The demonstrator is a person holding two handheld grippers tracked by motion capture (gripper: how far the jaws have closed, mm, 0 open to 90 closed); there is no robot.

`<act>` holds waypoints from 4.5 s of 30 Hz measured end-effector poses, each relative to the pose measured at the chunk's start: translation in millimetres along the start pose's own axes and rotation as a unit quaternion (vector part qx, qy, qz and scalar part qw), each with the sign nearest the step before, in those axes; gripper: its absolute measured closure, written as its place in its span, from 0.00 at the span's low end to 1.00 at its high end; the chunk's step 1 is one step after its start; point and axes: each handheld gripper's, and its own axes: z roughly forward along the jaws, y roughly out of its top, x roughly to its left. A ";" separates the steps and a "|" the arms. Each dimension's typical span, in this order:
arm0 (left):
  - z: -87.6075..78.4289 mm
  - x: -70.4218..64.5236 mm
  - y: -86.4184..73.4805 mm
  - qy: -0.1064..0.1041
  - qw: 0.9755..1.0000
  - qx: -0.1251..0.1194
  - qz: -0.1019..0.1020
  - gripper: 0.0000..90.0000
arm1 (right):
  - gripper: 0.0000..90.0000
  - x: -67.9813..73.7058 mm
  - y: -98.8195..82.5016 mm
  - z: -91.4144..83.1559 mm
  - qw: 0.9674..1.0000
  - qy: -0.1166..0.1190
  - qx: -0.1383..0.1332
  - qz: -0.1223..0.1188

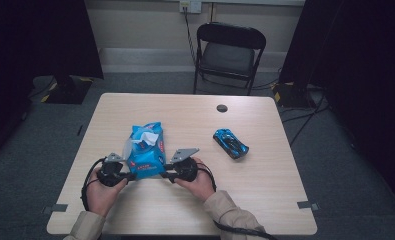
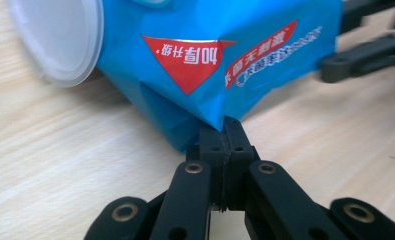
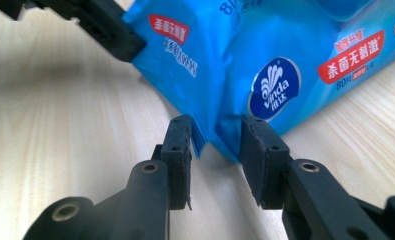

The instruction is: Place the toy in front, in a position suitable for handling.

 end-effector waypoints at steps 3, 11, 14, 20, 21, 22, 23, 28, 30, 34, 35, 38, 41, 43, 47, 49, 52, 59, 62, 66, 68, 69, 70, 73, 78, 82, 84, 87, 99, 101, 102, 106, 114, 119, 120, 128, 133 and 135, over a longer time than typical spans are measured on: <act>0.9 6.0 1.1 0.011 1.000 -0.005 -0.012 1.00 | 0.69 -5.4 -7.7 -17.2 1.000 -0.005 0.000 -0.001; 3.7 16.9 4.6 0.030 0.999 -0.013 -0.027 1.00 | 0.66 -28.3 -35.5 -65.2 0.999 -0.039 -0.001 0.021; 3.9 18.3 5.2 0.030 0.999 -0.010 -0.026 1.00 | 0.64 -33.5 -42.6 -76.0 0.999 -0.045 0.000 0.028; 4.9 21.2 6.6 0.032 0.999 -0.013 -0.026 1.00 | 0.59 -45.4 -54.8 -95.7 0.997 -0.064 -0.004 0.045; 4.9 23.7 7.0 0.033 0.999 -0.014 -0.027 1.00 | 0.57 -48.3 -57.1 -102.2 0.996 -0.071 -0.006 0.049; 4.9 23.7 7.0 0.033 0.999 -0.014 -0.027 1.00 | 0.57 -48.3 -57.1 -102.2 0.996 -0.071 -0.006 0.049; 4.7 26.6 6.9 0.028 0.999 -0.016 -0.027 1.00 | 0.55 -50.2 -58.6 -107.6 0.996 -0.077 -0.007 0.052; 1.1 28.1 1.9 0.017 0.999 -0.036 -0.017 0.97 | 0.49 -53.7 -61.8 -116.5 0.994 -0.086 -0.005 0.063; -3.2 26.8 -1.5 0.014 0.998 -0.056 -0.018 0.77 | 0.47 -55.0 -63.4 -121.1 0.994 -0.090 -0.005 0.067; -17.5 15.3 -8.9 -0.007 0.997 -0.078 0.003 0.52 | 0.41 -57.1 -67.2 -131.8 0.992 -0.099 -0.004 0.080; -22.2 8.0 -11.8 -0.024 0.996 -0.086 0.017 0.47 | 0.38 -58.1 -69.5 -137.3 0.991 -0.106 -0.001 0.087; -23.6 -1.9 -14.5 -0.043 0.995 -0.084 0.032 0.40 | 0.36 -59.3 -71.6 -141.6 0.990 -0.111 -0.001 0.092; -15.9 -23.5 -20.4 -0.079 0.992 -0.079 0.051 0.35 | 0.31 -63.2 -75.5 -150.6 0.987 -0.119 0.000 0.105; -7.0 -33.9 -22.4 -0.096 0.991 -0.068 0.070 0.32 | 0.29 -65.5 -77.1 -154.7 0.986 -0.124 0.006 0.108; 9.8 -45.6 -23.5 -0.108 0.988 -0.054 0.097 0.29 | 0.28 -70.1 -79.3 -161.2 0.985 -0.131 0.011 0.109; 16.7 -50.2 -23.9 -0.108 0.987 -0.045 0.113 0.29 | 0.28 -72.3 -80.2 -163.1 0.986 -0.129 0.013 0.108; 21.3 -53.8 -24.8 -0.104 0.985 -0.043 0.133 0.29 | 0.27 -76.0 -82.4 -166.0 0.985 -0.133 0.016 0.110; 31.4 -58.0 -27.9 -0.094 0.979 -0.035 0.180 0.25 | 0.24 -82.1 -82.4 -168.4 0.984 -0.142 0.027 0.108; 32.3 -58.4 -28.7 -0.094 0.977 -0.038 0.186 0.22 | 0.24 -84.6 -81.1 -169.1 0.983 -0.147 0.030 0.107; 33.0 -57.9 -29.1 -0.084 0.974 -0.035 0.209 0.21 | 0.22 -89.9 -75.7 -172.1 0.982 -0.151 0.020 0.112; 34.8 -58.7 -29.4 -0.088 0.973 -0.036 0.212 0.16 | 0.22 -91.2 -72.6 -173.8 0.982 -0.150 0.016 0.114; 35.3 -59.2 -29.3 -0.090 0.973 -0.035 0.212 0.15 | 0.22 -91.5 -71.3 -174.2 0.982 -0.149 0.015 0.115; 35.4 -59.3 -29.0 -0.089 0.972 -0.033 0.214 0.14 | 0.22 -91.7 -69.8 -174.5 0.982 -0.150 0.016 0.113; 35.7 -59.6 -28.9 -0.089 0.972 -0.033 0.214 0.13 | 0.22 -91.5 -66.0 -174.4 0.983 -0.154 0.024 0.102; 36.6 -61.1 -28.7 -0.089 0.972 -0.030 0.215 0.10 | 0.20 -94.6 -61.5 -174.7 0.981 -0.160 0.018 0.107; 37.5 -62.7 -28.4 -0.090 0.971 -0.026 0.218 0.07 | 0.20 -98.8 -58.4 -174.3 0.980 -0.167 0.015 0.108; 37.7 -63.0 -28.4 -0.091 0.971 -0.026 0.218 0.06 | 0.18 -104.5 -56.8 -172.3 0.979 -0.175 0.017 0.108; 37.8 -63.0 -28.4 -0.090 0.971 -0.026 0.218 0.06 | 0.18 -112.1 -56.8 -169.0 0.976 -0.183 0.014 0.115; 37.9 -63.2 -28.5 -0.091 0.971 -0.026 0.218 0.05 | 0.17 -142.8 -62.3 -151.3 0.969 -0.209 0.027 0.127; 38.0 -63.2 -28.5 -0.091 0.971 -0.026 0.218 0.05 | 0.17 -149.9 -61.3 -145.5 0.969 -0.208 0.030 0.131; 38.0 -63.2 -28.5 -0.091 0.971 -0.026 0.218 0.05 | 0.17 -149.9 -61.3 -145.5 0.969 -0.208 0.030 0.131; 38.0 -63.2 -28.5 -0.091 0.971 -0.025 0.218 0.05 | 0.16 -157.3 -59.7 -134.0 0.969 -0.205 0.040 0.134; 38.0 -63.3 -28.5 -0.091 0.971 -0.026 0.218 0.05 | 0.17 -160.4 -60.2 -125.2 0.967 -0.208 0.054 0.138; 38.0 -63.2 -28.5 -0.091 0.971 -0.025 0.218 0.05 | 0.19 -164.2 -61.7 -122.9 0.964 -0.215 0.058 0.146; 38.0 -63.2 -28.5 -0.091 0.971 -0.025 0.218 0.05 | 0.19 -164.2 -61.7 -122.9 0.964 -0.215 0.058 0.146; 38.0 -63.2 -28.5 -0.091 0.971 -0.025 0.218 0.05 | 0.22 -164.3 -60.0 -119.0 0.964 -0.213 0.069 0.146; 38.0 -63.2 -28.5 -0.091 0.971 -0.025 0.218 0.05 | 0.21 -164.5 -61.8 -115.9 0.963 -0.214 0.071 0.150; 38.0 -63.2 -28.5 -0.091 0.971 -0.025 0.218 0.05 | 0.21 -164.6 -62.3 -115.6 0.963 -0.214 0.073 0.150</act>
